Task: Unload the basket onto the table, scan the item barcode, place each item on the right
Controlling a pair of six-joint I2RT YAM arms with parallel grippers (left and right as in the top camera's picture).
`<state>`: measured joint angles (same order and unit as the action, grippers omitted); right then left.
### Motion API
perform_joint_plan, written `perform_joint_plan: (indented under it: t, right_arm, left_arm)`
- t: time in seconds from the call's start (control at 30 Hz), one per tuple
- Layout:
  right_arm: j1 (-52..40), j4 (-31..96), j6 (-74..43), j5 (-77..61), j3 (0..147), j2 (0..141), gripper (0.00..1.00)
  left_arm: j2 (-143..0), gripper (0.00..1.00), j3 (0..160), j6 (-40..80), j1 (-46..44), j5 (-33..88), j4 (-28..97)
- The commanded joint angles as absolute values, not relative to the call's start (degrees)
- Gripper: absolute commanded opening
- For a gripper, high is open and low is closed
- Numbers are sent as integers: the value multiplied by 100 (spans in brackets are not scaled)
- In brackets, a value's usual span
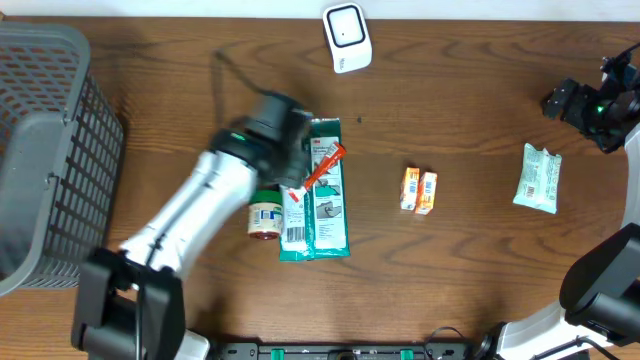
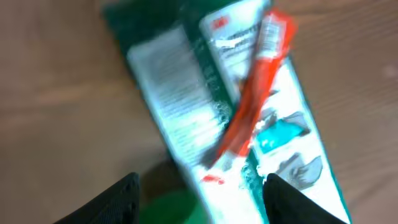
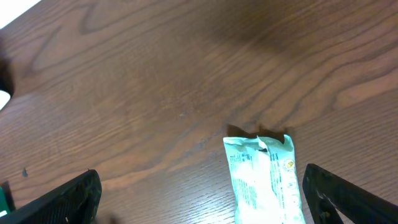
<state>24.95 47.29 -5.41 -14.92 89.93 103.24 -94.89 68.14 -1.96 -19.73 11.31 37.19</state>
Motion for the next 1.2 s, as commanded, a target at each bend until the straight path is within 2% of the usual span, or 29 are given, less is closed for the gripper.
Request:
perform_joint_plan:
  t: [0.0, 0.13, 0.3, 1.17]
  right_arm:
    - [2508, 4737, -484, -1483, 8986, 10339, 99]
    - [2508, 4737, -484, -1483, 8986, 10339, 99]
    - [2508, 4737, -484, -1483, 8986, 10339, 99]
    - [2508, 4737, -484, -1483, 8986, 10339, 99]
  left_arm:
    - [-9961, 65, 6860, -1028, -972, 3988, 4056]
    - [-10453, 70, 6860, -1645, -462, 4604, 4281]
    - [-10777, 76, 6860, -2097, -419, 4676, 4283]
    - [-11306, 75, 6849, -2171, -878, 4482, 3896]
